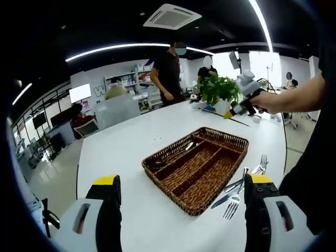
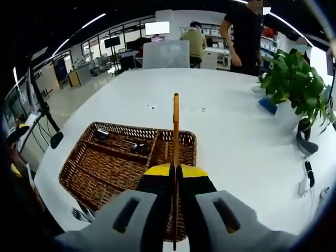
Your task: Arrange the knives, forks, and spoons in their matching storage slots by inserting each utensil handle-first until every utensil is classified and aligned in the correct compartment
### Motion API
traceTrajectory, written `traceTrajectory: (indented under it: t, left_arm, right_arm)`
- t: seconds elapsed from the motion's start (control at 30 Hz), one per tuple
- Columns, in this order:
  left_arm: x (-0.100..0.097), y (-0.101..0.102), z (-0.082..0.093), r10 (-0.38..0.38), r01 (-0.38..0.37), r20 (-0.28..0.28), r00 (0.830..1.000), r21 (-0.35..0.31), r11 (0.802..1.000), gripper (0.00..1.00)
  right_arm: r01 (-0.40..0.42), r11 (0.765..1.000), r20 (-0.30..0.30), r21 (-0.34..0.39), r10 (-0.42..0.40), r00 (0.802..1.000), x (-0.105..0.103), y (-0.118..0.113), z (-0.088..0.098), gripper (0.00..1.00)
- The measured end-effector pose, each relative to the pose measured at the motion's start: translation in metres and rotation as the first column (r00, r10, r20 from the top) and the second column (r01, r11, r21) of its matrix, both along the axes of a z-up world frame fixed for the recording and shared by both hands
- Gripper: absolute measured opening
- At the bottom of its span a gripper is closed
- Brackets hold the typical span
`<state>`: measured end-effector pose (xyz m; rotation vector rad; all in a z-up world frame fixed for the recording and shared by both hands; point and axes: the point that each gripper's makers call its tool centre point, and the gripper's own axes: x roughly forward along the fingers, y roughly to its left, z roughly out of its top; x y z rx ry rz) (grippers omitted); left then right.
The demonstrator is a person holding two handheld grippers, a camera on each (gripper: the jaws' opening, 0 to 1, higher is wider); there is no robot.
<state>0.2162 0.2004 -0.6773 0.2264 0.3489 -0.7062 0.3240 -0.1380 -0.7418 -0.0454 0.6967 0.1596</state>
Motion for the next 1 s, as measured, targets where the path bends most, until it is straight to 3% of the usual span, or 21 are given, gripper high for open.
traceTrajectory:
  t: [0.53, 1.0]
  left_arm:
    - [-0.005, 0.007, -0.012, 0.036, -0.036, -0.027, 0.999, 0.011, 0.999, 1.0]
    - [-0.007, 0.013, -0.008, 0.06, -0.06, -0.019, 0.998, 0.01, 0.998, 1.0]
  right_arm:
    - [0.0, 0.999, -0.059, -0.036, -0.002, 0.998, 0.0, 0.0, -0.047, 0.02]
    - [0.005, 0.998, -0.133, -0.06, -0.013, 0.991, -0.002, 0.001, -0.079, 0.02]
